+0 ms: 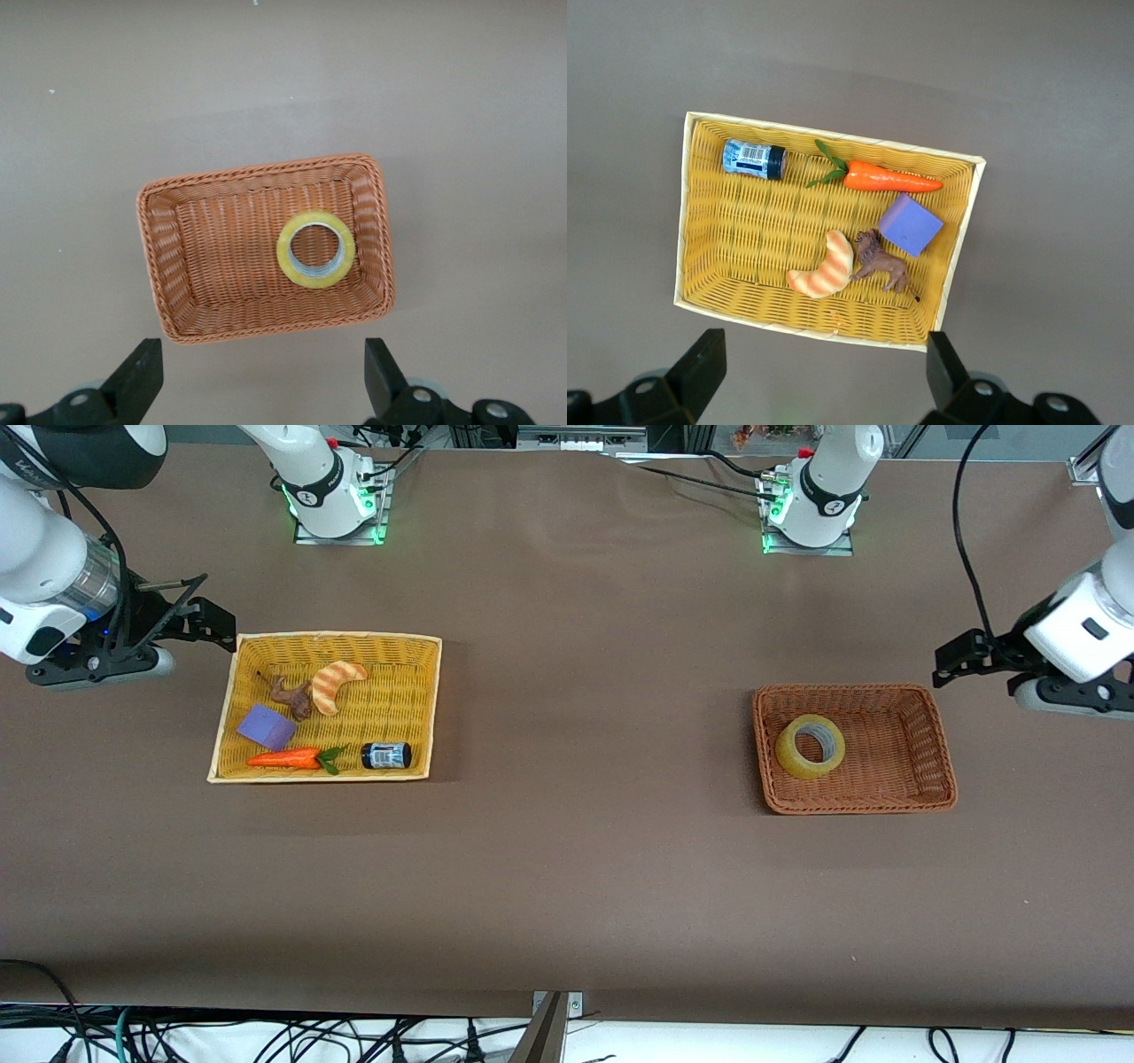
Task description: Transfer tape with both arms
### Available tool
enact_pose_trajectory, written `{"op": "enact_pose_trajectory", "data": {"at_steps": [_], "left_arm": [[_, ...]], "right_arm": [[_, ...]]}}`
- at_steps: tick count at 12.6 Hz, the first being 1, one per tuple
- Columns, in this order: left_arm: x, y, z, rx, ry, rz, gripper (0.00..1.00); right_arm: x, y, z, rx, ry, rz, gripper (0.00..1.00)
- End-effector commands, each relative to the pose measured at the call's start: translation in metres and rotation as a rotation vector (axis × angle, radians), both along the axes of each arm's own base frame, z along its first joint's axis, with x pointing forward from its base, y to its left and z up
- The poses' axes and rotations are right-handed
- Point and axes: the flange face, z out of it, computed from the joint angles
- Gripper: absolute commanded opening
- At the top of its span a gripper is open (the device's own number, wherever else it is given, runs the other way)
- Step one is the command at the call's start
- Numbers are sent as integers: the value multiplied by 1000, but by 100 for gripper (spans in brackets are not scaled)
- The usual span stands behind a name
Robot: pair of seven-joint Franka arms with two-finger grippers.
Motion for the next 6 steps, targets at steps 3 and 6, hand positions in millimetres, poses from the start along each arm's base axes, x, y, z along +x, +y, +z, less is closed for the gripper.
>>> {"op": "enact_pose_trajectory", "data": {"at_steps": [3,6], "left_arm": [[-25,-5,8,-7,6,13,100],[-24,-4,6,-7,10,16,100]], "right_arm": [[2,-2,6,-14,-3,15,100],[1,-2,6,-14,0,18,100]]}}
